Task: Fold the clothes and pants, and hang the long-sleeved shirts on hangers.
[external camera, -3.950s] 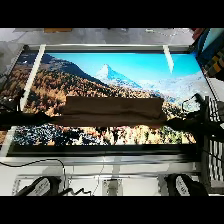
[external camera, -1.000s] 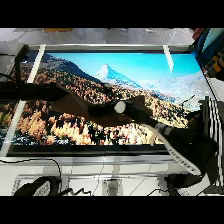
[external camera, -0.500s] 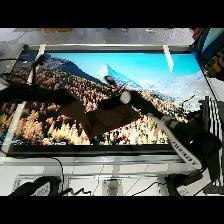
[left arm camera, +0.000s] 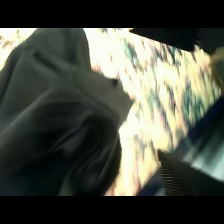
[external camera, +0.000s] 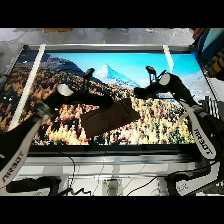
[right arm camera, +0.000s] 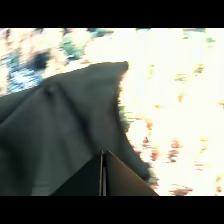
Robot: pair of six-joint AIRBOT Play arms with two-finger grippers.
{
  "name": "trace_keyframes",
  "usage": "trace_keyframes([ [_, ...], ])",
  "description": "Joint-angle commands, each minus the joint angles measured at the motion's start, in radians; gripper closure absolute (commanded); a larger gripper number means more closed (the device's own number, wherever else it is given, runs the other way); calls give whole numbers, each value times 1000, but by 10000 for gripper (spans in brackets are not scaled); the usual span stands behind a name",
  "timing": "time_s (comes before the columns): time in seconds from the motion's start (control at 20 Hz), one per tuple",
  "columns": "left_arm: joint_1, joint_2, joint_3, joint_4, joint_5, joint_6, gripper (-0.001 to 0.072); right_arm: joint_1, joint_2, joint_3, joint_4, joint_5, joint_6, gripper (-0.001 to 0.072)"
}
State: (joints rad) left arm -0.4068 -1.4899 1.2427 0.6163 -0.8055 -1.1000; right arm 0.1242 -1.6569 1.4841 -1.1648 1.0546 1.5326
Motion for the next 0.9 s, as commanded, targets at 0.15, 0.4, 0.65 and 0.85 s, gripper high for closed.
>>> trace_keyframes([
  [0.15,-48,-38,1,-49,180,7,7,-148,2,1,-164,-8,-10,698],
  [0.4,-2,-17,0,-49,142,7,7,-302,-64,-14,227,168,-456,699],
  [0.65,3,-13,0,-50,135,7,8,-291,-166,-79,520,253,-522,188],
  [0.85,3,-13,0,-50,135,6,8,-169,-248,-100,529,192,-448,69],
])
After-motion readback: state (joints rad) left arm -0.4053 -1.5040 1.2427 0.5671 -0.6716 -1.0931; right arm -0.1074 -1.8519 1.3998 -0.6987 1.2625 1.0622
